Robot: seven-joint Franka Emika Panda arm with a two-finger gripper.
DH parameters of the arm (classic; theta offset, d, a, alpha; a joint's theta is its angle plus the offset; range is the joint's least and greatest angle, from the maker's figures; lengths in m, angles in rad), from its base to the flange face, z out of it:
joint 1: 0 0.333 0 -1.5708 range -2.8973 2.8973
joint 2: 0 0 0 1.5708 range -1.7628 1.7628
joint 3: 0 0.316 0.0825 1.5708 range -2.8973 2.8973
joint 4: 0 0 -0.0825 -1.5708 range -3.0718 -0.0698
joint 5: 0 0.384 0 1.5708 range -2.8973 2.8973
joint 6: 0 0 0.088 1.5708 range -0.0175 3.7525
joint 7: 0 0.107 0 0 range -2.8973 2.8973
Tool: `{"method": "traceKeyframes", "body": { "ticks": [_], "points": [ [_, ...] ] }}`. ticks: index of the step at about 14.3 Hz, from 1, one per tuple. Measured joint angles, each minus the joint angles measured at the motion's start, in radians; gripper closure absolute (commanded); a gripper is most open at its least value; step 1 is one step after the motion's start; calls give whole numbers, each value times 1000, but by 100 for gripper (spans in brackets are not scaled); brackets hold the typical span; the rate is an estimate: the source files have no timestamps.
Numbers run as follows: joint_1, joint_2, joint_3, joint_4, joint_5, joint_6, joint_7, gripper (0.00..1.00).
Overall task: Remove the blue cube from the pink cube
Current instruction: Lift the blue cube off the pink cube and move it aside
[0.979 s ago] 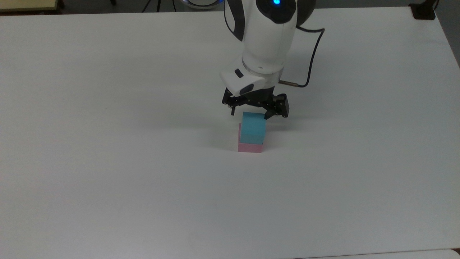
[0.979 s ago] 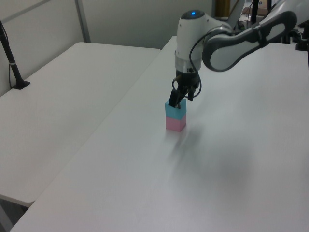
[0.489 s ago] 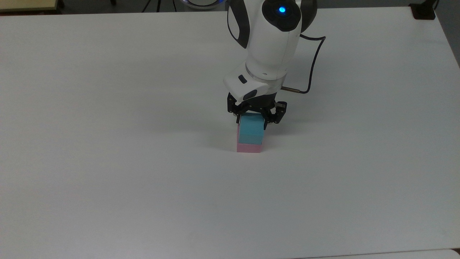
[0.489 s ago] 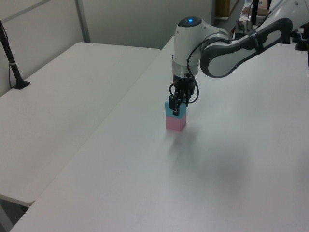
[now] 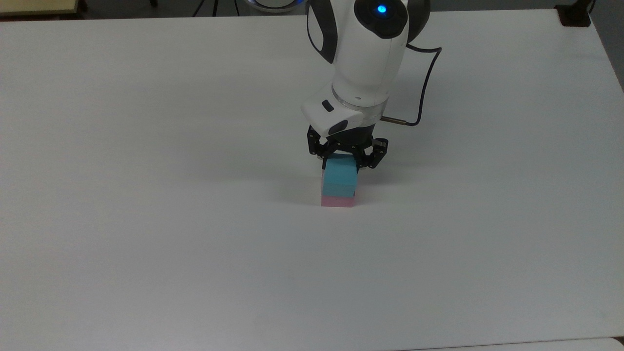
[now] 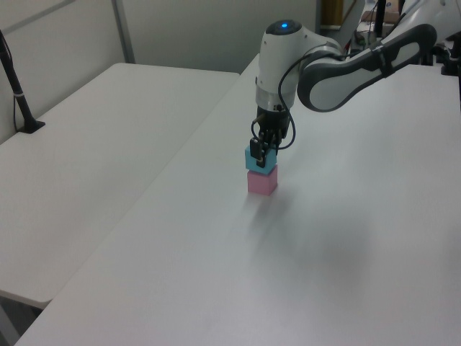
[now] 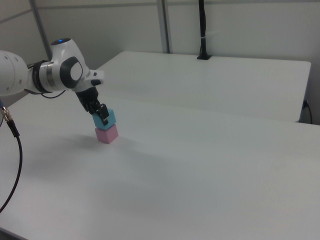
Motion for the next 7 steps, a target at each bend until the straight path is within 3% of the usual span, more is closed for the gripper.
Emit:
{"method": "traceKeyframes", "body": {
  "ticks": [5,7],
  "points": [
    [-97,-32,-9,7,-1,-5,-153,57],
    [-177,-22,-13,0,-1,-5,-274,42]
  ]
}}
